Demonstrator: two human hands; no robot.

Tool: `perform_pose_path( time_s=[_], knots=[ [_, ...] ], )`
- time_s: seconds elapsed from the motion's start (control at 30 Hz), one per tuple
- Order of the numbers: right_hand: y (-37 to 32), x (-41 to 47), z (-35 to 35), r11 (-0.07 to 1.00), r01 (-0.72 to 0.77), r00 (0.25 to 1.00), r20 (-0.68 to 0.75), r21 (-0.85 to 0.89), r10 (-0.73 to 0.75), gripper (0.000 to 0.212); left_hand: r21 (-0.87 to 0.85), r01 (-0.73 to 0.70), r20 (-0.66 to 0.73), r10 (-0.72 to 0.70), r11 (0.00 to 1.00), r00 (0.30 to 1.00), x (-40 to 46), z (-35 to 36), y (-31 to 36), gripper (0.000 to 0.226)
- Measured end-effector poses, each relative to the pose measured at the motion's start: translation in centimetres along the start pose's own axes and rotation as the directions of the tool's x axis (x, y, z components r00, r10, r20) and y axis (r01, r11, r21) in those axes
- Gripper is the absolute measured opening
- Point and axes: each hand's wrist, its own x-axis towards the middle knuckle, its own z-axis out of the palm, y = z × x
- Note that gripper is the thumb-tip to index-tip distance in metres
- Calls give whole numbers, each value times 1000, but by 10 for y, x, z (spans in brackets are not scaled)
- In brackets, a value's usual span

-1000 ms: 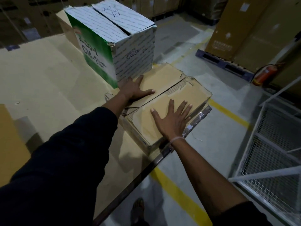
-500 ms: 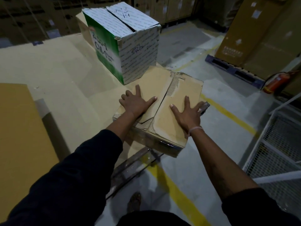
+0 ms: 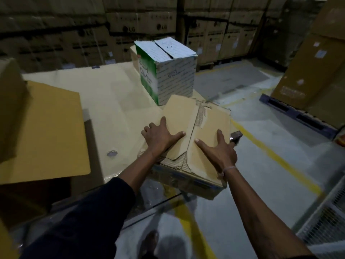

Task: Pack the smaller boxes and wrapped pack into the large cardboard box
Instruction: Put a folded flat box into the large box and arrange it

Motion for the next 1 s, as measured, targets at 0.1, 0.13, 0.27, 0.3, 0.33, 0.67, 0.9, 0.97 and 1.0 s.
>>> perform_pose_path(
  time_s=[0.1, 0.13, 0.27, 0.3, 0.33, 0.67, 0.9, 0.97, 1.0],
  knots=[
    [-17, -24, -22, 998, 57, 997, -47, 37, -56, 125, 2, -11, -89, 11, 1000, 996, -20, -38, 1, 117],
    [-27, -32, -32, 995, 82, 995, -64, 53, -79, 123, -1, -17, -128, 16, 1000, 992, -24, -54, 2, 116],
    [-76, -56, -69, 970, 207, 969, -165, 128, -185, 116, -23, -55, -274, 47, 998, 960, -29, -123, 1, 115],
    [-89, -60, -76, 959, 244, 955, -207, 142, -212, 117, -29, -65, -307, 53, 998, 950, -28, -142, 0, 115],
    [-103, -63, -83, 948, 279, 941, -243, 152, -238, 118, -28, -70, -340, 57, 997, 939, -28, -161, 0, 115],
    [-249, -121, -128, 839, 526, 796, -430, 142, -426, 120, -53, -117, -573, 66, 992, 817, -38, -331, -58, 116],
    [-359, -200, -109, 785, 613, 727, -455, 94, -514, 117, -49, -55, -618, 13, 997, 786, -56, -424, -169, 120],
    [-394, -224, -98, 763, 643, 701, -452, 65, -552, 117, -59, -38, -632, -8, 998, 775, -60, -450, -207, 120],
    [-410, -237, -93, 750, 659, 686, -449, 50, -573, 117, -67, -36, -639, -15, 997, 769, -62, -462, -226, 120]
  ],
)
